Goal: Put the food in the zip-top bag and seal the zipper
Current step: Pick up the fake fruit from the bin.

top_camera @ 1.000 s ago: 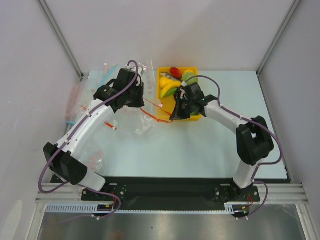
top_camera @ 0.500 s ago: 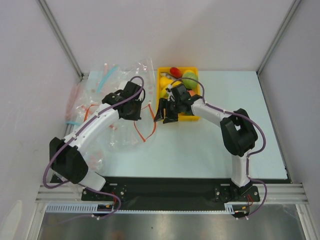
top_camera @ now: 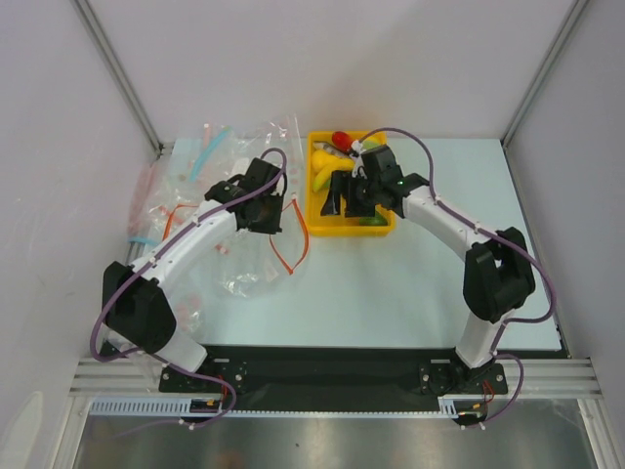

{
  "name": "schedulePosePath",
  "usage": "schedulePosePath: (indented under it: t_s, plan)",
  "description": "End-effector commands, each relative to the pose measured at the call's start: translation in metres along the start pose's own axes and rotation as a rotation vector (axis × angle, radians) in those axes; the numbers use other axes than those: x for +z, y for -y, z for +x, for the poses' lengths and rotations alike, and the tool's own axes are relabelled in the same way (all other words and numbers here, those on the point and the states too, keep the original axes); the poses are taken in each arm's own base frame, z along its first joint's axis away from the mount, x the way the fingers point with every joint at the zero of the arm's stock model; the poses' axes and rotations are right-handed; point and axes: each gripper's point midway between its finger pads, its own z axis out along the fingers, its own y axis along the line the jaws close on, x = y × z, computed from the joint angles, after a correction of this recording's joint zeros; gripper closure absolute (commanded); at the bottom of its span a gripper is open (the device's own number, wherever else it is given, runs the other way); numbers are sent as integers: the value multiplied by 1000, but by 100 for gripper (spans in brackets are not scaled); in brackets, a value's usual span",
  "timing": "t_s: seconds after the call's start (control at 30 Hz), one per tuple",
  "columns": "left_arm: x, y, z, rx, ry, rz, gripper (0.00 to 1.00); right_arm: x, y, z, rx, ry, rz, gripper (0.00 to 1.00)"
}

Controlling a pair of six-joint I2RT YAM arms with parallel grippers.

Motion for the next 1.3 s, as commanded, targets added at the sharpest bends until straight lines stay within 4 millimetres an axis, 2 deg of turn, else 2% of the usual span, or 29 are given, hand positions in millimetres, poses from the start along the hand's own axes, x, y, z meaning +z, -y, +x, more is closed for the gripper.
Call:
schedulePosePath:
  t_s: [0.0,0.17,0.2,0.27,0.33,0.47,0.63,0.77,1.03,1.13,1.27]
  plan:
    - [-12,14,-19,18,70,86,100,-29,26,-25,-111,94,121,19]
    - [-16,10,-19,-1,102,69,100,-35,76,-38,-267,81,327,20]
    - [-13,7,-16,-5,97,54,100,-30,86,-36,-283,55,353,21]
    - [-12,1,-15,-35,115,22,100,-31,97,-40,-325,33,403,19]
    - [-9,-5,-14,-58,134,-7,100,-24,109,-38,-335,4,429,17]
    - [-13,-6,-15,-67,168,-3,100,-16,128,-40,-331,-31,497,16]
    - [-13,-8,-16,-33,171,-11,100,0,138,-40,-325,-58,503,12]
    - [-21,-10,-20,-30,210,-10,100,22,148,-28,-308,-123,488,13]
    - [-23,-5,-21,-23,195,14,100,36,154,-26,-292,-149,492,18]
    - [-27,-2,-26,-24,212,35,100,39,157,-24,-289,-157,492,24]
    - [-29,2,-29,-11,213,54,100,38,146,-29,-283,-142,452,47]
